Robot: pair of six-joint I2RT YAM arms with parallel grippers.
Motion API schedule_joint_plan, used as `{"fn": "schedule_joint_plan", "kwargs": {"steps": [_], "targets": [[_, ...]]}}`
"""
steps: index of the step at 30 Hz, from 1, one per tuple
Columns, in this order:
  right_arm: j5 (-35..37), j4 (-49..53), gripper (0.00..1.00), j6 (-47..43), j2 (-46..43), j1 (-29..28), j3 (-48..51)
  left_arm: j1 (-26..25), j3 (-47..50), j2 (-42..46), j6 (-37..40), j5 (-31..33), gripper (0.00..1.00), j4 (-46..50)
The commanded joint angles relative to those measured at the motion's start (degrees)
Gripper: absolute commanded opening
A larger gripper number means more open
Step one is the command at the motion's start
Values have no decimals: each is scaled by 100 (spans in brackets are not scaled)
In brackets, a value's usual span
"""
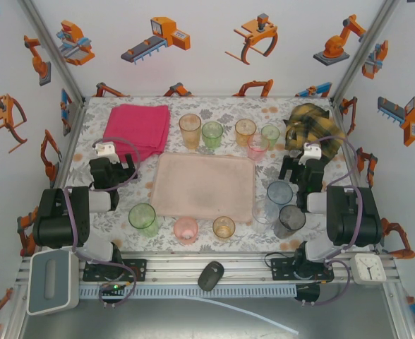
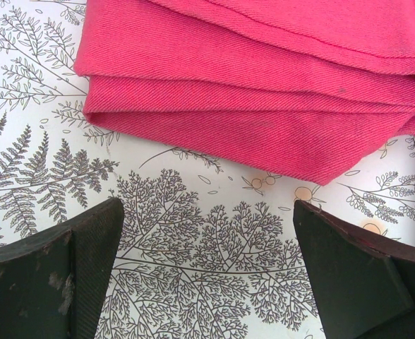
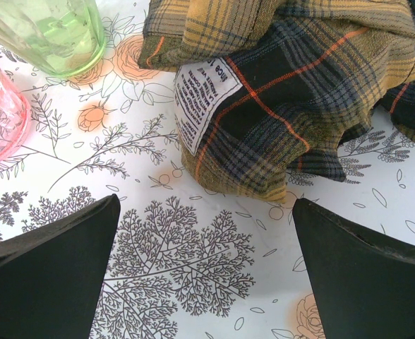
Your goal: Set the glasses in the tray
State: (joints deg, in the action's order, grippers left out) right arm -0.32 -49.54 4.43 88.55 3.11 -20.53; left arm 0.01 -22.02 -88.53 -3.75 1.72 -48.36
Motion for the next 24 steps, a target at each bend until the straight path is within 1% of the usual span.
{"fn": "schedule_joint_plan", "kwargs": {"steps": [1,24], "targets": [[119,-65,99,-13,-9,-30,-158,-23,-109,11,85,17,97,9],[147,-65,99,-4,-5,-30,-160,-69,-162,14,167,-38,97,106]]}}
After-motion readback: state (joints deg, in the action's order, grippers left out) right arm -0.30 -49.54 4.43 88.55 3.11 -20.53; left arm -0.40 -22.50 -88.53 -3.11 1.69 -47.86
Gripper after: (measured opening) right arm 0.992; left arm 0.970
